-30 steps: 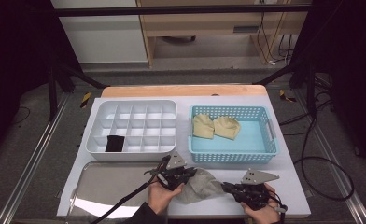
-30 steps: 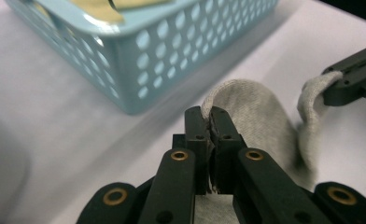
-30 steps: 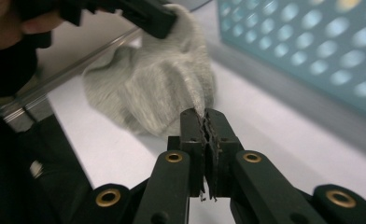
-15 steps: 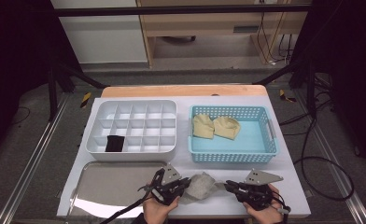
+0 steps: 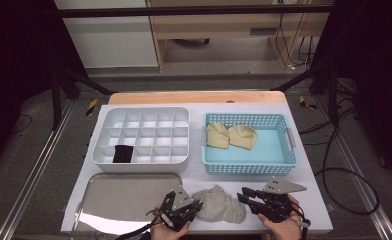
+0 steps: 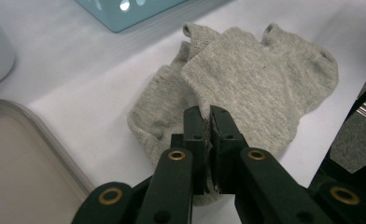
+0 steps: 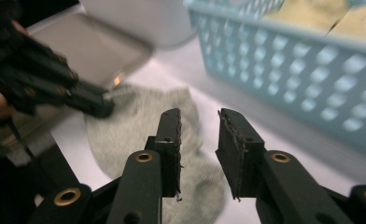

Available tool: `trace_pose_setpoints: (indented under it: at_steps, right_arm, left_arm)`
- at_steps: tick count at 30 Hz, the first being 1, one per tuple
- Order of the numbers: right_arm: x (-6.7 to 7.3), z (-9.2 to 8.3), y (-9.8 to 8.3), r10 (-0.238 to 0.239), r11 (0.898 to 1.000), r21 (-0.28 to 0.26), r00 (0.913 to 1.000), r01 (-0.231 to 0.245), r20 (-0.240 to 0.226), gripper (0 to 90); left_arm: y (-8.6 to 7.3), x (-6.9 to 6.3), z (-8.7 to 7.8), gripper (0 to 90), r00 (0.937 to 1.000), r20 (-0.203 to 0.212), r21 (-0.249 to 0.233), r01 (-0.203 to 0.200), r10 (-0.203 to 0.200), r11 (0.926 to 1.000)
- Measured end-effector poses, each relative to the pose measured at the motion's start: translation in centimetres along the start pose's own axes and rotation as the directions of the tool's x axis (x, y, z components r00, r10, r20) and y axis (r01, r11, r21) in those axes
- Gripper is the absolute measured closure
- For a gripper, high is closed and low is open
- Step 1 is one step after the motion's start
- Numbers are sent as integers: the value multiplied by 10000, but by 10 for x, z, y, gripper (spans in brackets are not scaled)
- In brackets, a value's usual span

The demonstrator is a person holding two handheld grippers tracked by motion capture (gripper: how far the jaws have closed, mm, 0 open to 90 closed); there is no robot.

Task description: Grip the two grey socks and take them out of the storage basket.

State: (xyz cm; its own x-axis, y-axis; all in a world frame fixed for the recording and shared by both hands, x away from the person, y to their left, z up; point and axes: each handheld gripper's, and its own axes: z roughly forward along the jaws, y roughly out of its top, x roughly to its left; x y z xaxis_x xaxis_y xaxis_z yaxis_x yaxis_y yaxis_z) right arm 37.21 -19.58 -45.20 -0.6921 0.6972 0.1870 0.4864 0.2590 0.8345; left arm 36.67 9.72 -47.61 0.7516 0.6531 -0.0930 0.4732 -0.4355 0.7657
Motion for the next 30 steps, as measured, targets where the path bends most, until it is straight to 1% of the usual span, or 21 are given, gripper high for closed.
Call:
trace_pose_setpoints:
  at_steps: [3, 5, 6, 8, 9, 10, 11, 12, 13, 14, 15, 16, 17, 18, 19, 20, 21, 23, 25, 28, 30]
  right_arm:
    - [0, 9, -10, 63, 9983, 584, 9996, -78, 260, 648]
    - [-2, 10, -17, 77, 9961, 868, 9980, -131, 620, 621]
    - [-2, 11, -20, 197, 9952, 944, 9979, -255, 620, 607]
    - [-3, 14, -25, 267, 9936, 1079, 9975, -336, 655, 597]
    - [-2, 15, -27, 317, 9931, 1112, 9977, -382, 599, 596]
    - [-2, 16, -28, 248, 9923, 1194, 9977, -323, 638, 600]
    - [-1, 18, -29, 114, 9908, 1333, 9969, -217, 775, 616]
    - [0, 19, -30, -48, 9907, 1360, 9964, -68, 849, 636]
    - [1, 19, -30, -85, 9903, 1385, 9959, -42, 906, 684]
    - [1, 19, -30, -142, 9902, 1397, 9955, 9, 941, 750]
    - [1, 18, -30, -110, 9897, 1428, 9945, -40, 1043, 787]
    - [1, 17, -30, 99, 9891, 1449, 9952, -241, 975, 857]
    - [0, 16, -30, 102, 9893, 1437, 9953, -241, 968, 881]
    - [-1, 14, -29, 250, 9900, 1355, 9945, -387, 1014, 887]
    - [-3, 13, -28, 278, 9904, 1317, 9939, -418, 1064, 888]
    - [-5, 10, -26, 340, 9920, 1168, 9929, -474, 1140, 889]
    - [-7, 9, -25, 348, 9931, 1069, 9916, -483, 1248, 889]
    - [-10, 4, -21, 386, 9954, 815, 9894, -504, 1403, 890]
    - [-13, 1, -17, 332, 9959, 784, 9880, -454, 1507, 889]
    - [-13, 2, -17, 222, 9935, 1069, 9870, -396, 1593, 888]
    - [-13, 4, -20, 100, 9902, 1358, 9858, -332, 1677, 887]
  left_arm:
    - [-1, 0, -1, 862, 10000, -22, -33, -39, 38, 10000]
    - [-1, 0, -1, 862, 10000, -30, -14, -49, 49, 10000]
    - [-1, -1, -1, 862, 10000, -42, -14, -45, 45, 10000]
    - [-1, -1, -1, 861, 10000, -68, -2, -67, 67, 10000]
    - [-2, -1, 0, 860, 9999, -67, 8, -79, 79, 10000]
    - [-2, -1, 0, 860, 9999, -56, 50, -95, 95, 9999]
    - [-2, -1, -1, 858, 9999, -59, 70, -104, 104, 9999]
    - [-2, -1, -1, 857, 9999, -53, 65, -106, 107, 9999]
    - [-2, -1, -1, 857, 9999, -45, 73, -96, 97, 9999]
    - [-2, -1, -1, 856, 10000, -41, 69, -88, 88, 9999]
    - [-2, -1, -1, 857, 10000, -35, 55, -77, 78, 10000]
    - [-2, -1, -1, 857, 10000, -20, 35, -64, 64, 10000]
    - [-1, -1, 0, 858, 10000, 43, -7, 9, -9, 10000]
    - [-1, -1, 0, 858, 9999, 136, -32, 98, -98, 9999]
    - [-1, -1, 1, 858, 9996, 247, -61, 166, -165, 9998]
    - [0, -1, 2, 858, 9993, 322, -76, 215, -213, 9997]
    - [0, -1, 4, 857, 9984, 489, -147, 299, -291, 9994]
    - [-1, -2, 6, 852, 9975, 617, -149, 343, -333, 9993]
    - [0, -2, 8, 845, 9971, 704, -126, 314, -305, 9994]
    - [1, -2, 6, 808, 9976, 654, -191, 241, -228, 9995]
    - [3, 0, 2, 743, 9987, 490, -257, 176, -163, 9995]
